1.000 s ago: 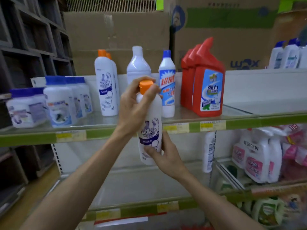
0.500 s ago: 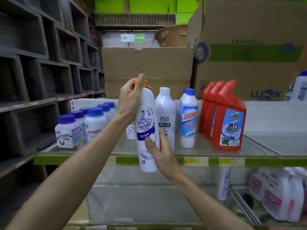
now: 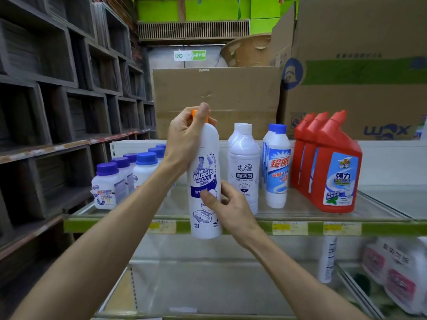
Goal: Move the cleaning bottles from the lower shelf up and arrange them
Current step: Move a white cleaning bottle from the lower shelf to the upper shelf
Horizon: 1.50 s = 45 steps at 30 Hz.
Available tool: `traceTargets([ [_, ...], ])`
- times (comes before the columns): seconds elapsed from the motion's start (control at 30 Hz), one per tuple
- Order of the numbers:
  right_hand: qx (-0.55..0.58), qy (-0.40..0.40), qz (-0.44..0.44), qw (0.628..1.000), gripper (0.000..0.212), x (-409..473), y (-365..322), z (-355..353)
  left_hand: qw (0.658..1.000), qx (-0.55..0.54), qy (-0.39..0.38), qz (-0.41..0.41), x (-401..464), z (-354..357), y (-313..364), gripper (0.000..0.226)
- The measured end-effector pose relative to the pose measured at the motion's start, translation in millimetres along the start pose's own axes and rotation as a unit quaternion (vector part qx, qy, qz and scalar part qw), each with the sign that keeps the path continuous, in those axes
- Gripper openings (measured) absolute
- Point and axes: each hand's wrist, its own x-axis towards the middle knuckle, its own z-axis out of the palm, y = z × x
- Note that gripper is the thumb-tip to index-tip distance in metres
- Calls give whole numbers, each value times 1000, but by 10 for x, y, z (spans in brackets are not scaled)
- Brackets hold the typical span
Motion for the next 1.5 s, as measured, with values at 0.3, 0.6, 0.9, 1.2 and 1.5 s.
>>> traceTargets([
  [0.3, -54, 46, -13, 997, 52, 483, 21, 191, 998, -40, 1, 50, -233, -593, -313, 22],
  [0.6, -86, 108, 24, 990, 25, 1114, 401, 222, 996, -88, -2, -21, -901, -983, -625, 26],
  [0.9, -130, 111, 46, 984, 25, 1336, 721, 236, 996, -84, -11, -33, -927, -1078, -736, 23],
  [1.2, -138, 111, 45, 983, 23, 1289, 725, 230, 995, -94, -16, -37, -935, -982, -806, 22],
  [1.5, -314, 136, 26, 939, 51, 1184, 384, 252, 994, -97, -36, -45, -1160, -797, -840, 20],
])
